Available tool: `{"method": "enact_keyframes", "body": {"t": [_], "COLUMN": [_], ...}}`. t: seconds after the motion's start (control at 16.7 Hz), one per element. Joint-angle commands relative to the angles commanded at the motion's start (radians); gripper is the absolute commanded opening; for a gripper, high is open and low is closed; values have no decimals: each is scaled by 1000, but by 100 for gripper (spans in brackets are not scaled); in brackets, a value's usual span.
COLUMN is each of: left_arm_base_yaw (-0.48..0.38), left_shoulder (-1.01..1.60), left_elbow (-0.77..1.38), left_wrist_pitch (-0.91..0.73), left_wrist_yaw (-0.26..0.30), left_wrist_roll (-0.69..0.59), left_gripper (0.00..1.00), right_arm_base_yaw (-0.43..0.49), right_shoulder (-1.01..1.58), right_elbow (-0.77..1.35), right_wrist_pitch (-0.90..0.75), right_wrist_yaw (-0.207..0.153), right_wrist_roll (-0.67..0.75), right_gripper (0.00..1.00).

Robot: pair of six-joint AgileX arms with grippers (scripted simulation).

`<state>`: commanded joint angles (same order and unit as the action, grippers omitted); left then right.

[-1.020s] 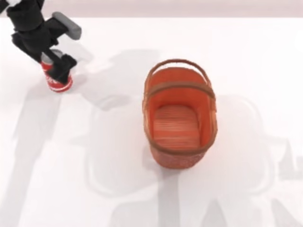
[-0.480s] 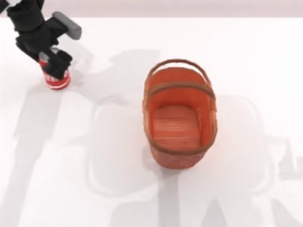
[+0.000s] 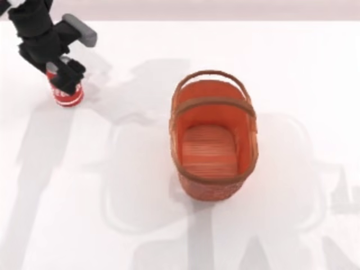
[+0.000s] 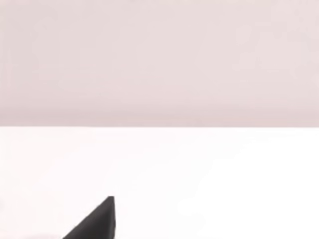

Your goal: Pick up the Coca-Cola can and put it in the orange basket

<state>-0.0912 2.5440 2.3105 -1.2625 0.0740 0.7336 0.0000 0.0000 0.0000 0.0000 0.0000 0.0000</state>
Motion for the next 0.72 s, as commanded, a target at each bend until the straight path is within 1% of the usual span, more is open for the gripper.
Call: {"method": "enact_keyframes", "body": {"t": [0.3,0.42,0.54,0.72], "left_arm_base_yaw": [2,-2,-12,-35], "left_shoulder": [0,-5,-18,-54], "left_elbow": [0,-16,-54,-143], "left_wrist_pitch": [0,30,100,271], "left_wrist_yaw": [0,21,70,186], "left_wrist_roll": [2,-10,-38,-103], "left_gripper": [0,0,0,0], "right_arm_base_yaw": [0,0,0,0], "right_shoulder": [0,0,0,0], "right_elbow": [0,0,0,0], "right_wrist_pitch": [0,0,0,0], "right_wrist_yaw": [0,0,0,0], "right_wrist_roll": [0,0,0,0], "right_gripper": [100,100,100,100]}}
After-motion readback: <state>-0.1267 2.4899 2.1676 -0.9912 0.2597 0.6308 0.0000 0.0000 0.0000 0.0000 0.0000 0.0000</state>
